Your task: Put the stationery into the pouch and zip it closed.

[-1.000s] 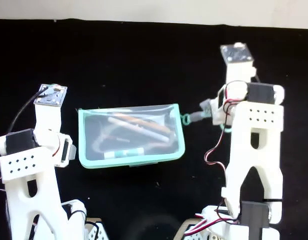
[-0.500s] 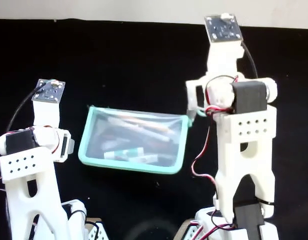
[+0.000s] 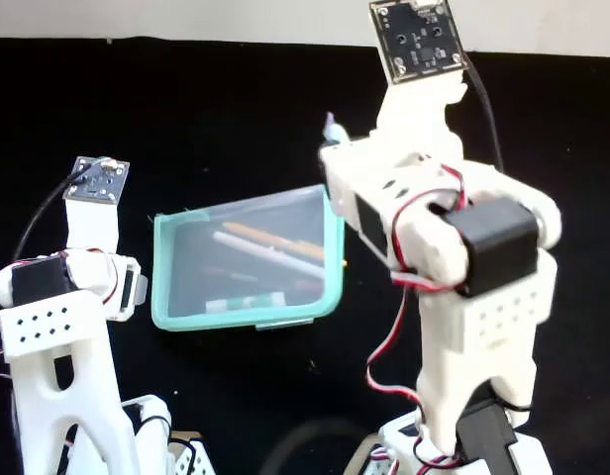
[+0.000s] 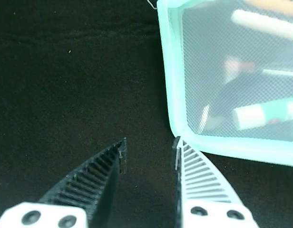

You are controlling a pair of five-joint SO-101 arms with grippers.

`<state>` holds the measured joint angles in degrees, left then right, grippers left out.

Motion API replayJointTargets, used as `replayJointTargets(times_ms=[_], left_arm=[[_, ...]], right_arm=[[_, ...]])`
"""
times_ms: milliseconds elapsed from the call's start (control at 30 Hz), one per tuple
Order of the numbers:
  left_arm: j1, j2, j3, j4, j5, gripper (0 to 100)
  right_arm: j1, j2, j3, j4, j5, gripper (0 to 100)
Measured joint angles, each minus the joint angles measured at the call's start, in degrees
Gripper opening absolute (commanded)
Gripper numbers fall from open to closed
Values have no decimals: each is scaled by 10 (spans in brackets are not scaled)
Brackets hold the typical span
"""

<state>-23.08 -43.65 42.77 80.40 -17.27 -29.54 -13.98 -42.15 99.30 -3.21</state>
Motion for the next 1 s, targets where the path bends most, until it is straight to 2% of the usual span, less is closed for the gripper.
replayJointTargets(times_ms=[200, 433, 600, 833, 1000], left_arm=[[0, 0, -15, 0, 0, 181], [0, 0, -94, 5, 0, 165], [0, 0, -91, 69, -1, 13], [3, 0, -14, 23, 1, 14], [77, 0, 56, 14, 4, 7]], right_arm=[[-73, 0, -46, -4, 0, 9], [-159, 0, -47, -62, 18, 9], [-167, 0, -47, -116, 24, 11], [-169, 11, -55, -195, 26, 12], [-171, 70, -114, -207, 53, 12]])
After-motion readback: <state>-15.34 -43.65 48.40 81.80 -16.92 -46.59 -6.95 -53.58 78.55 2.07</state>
